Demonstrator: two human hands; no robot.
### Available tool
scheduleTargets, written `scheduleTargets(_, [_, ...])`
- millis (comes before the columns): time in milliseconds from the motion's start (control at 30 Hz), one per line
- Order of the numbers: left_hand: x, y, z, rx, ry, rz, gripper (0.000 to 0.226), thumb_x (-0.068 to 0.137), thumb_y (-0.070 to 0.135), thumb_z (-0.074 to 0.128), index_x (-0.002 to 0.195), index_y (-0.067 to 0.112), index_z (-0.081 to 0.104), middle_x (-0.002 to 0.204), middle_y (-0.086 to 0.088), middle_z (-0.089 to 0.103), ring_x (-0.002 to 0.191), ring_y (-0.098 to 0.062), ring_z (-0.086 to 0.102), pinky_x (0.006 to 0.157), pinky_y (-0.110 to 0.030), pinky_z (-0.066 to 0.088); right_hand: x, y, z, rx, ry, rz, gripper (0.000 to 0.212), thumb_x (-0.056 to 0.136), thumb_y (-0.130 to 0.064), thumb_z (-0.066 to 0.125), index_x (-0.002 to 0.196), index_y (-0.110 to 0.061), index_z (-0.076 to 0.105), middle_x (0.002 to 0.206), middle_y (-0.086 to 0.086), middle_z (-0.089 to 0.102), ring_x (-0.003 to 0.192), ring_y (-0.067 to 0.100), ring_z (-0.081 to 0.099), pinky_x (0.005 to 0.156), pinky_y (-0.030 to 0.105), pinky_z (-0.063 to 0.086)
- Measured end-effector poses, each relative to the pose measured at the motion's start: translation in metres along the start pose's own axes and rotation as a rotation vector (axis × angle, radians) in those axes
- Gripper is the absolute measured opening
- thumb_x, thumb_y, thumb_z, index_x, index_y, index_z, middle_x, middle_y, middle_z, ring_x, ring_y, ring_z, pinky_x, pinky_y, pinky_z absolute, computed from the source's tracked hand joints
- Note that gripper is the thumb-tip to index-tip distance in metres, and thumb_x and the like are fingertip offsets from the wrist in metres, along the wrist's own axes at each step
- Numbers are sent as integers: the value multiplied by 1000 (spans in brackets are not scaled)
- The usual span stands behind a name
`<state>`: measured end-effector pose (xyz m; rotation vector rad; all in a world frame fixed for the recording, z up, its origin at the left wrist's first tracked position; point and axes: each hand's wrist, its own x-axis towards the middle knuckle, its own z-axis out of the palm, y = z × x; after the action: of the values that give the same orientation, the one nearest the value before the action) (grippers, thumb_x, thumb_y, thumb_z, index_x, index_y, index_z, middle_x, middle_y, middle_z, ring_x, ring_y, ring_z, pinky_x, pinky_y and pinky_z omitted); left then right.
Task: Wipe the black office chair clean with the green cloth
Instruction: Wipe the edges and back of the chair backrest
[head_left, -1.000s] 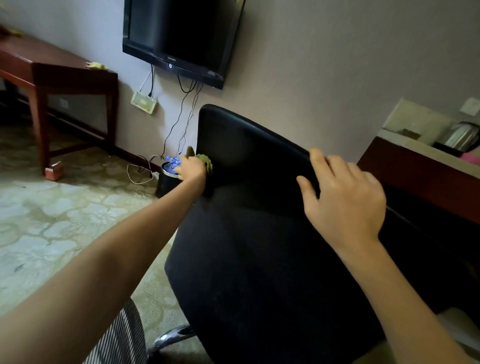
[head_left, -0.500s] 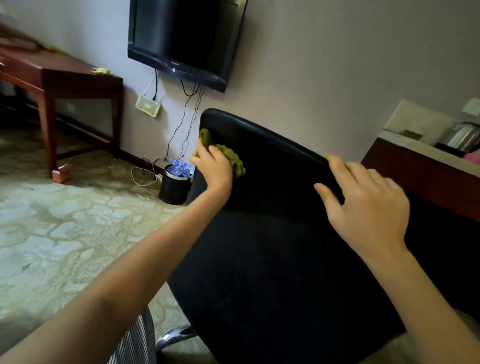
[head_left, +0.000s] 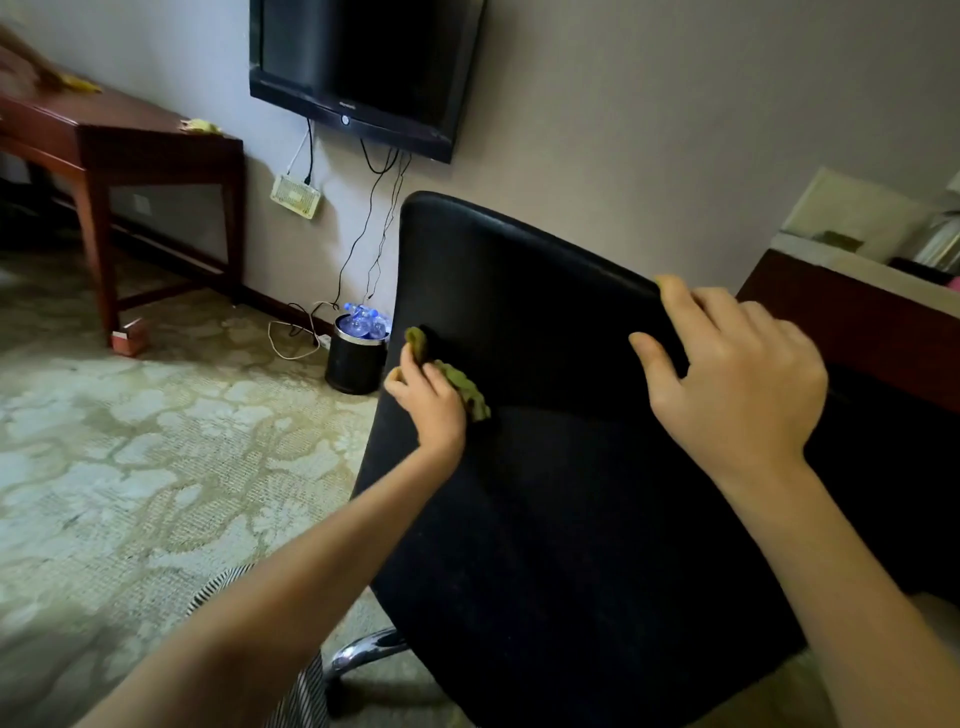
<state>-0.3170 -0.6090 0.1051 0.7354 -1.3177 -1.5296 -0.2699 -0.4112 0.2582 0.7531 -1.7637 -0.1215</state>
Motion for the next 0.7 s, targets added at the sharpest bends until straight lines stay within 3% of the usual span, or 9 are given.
scheduleTargets(133, [-34, 37, 10, -116, -62, 173, 44, 98, 10, 35, 141, 5, 31, 122, -16, 29, 106, -20, 38, 96, -17, 25, 3, -5, 2, -22, -2, -11, 36, 89, -32, 58, 114, -7, 62, 81, 9, 63, 57, 25, 53, 55, 26, 23])
scheduleTargets(200, [-42, 65, 17, -181, -81, 269, 51, 93, 20, 33, 142, 5, 29, 117, -9, 27, 100, -14, 38, 95, -16, 27, 4, -6, 2, -29, -7, -14, 36, 89, -32, 57, 114, -7, 61, 81, 9, 63, 58, 26, 53, 55, 27, 24])
scheduleTargets(300, [-36, 90, 24, -230, -40, 313, 56, 88, 23, 30, 141, 3, 31, 114, -7, 27, 91, -5, 40, 89, -10, 31, 6, -6, 2, -21, -16, -22, 36, 88, -33, 58, 114, -7, 61, 80, 9, 62, 59, 26, 55, 54, 28, 26])
scheduleTargets(433, [0, 68, 17, -116, -28, 436, 49, 90, 15, 33, 137, 1, 37, 116, -17, 36, 101, -22, 43, 92, -15, 31, 8, -9, 1, 12, -3, -10, 36, 85, -30, 65, 111, -5, 63, 76, 9, 64, 57, 25, 57, 57, 25, 25])
scheduleTargets(533, [25, 41, 10, -40, -38, 361, 50, 89, 17, 32, 137, 1, 38, 122, -23, 37, 110, -32, 43, 94, -17, 26, 9, -13, 2, 20, -2, -1, 38, 80, -28, 72, 109, -4, 64, 75, 9, 64, 55, 26, 56, 56, 25, 25])
scheduleTargets(700, [15, 12, 10, -53, 0, 197, 51, 89, 21, 32, 137, 7, 41, 129, -23, 37, 120, -34, 40, 98, -21, 25, 14, -21, 4, 1, -1, 21, 40, 78, -28, 72, 109, -5, 63, 77, 9, 64, 57, 26, 57, 56, 26, 25])
